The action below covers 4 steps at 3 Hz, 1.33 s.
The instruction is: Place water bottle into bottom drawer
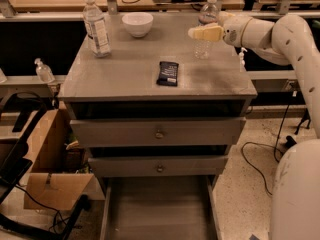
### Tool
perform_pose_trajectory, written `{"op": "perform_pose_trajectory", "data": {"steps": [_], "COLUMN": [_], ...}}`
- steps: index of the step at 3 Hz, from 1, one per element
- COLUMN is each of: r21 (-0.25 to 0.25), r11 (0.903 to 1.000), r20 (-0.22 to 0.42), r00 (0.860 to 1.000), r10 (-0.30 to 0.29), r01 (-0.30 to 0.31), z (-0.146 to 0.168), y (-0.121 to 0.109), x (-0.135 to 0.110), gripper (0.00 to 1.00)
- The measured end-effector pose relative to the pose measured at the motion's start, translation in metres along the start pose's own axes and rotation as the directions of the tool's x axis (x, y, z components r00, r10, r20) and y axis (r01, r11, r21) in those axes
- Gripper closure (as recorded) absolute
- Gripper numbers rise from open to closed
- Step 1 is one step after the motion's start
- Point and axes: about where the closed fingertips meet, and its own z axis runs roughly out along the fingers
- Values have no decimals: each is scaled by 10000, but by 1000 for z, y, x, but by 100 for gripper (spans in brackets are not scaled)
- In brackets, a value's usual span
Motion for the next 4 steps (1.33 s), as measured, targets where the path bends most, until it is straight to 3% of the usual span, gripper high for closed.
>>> {"op": "perform_pose_trajectory", "data": {"steps": [3,4], "r21": [-116,-164], "r11": [9999,9998], "r20": [48,45], "r00": [10000,9999], "r10": [81,91], "r01": [-80,-90], "z": [13,16], "y": [2,4], "x": [1,1], "gripper": [82,100]}}
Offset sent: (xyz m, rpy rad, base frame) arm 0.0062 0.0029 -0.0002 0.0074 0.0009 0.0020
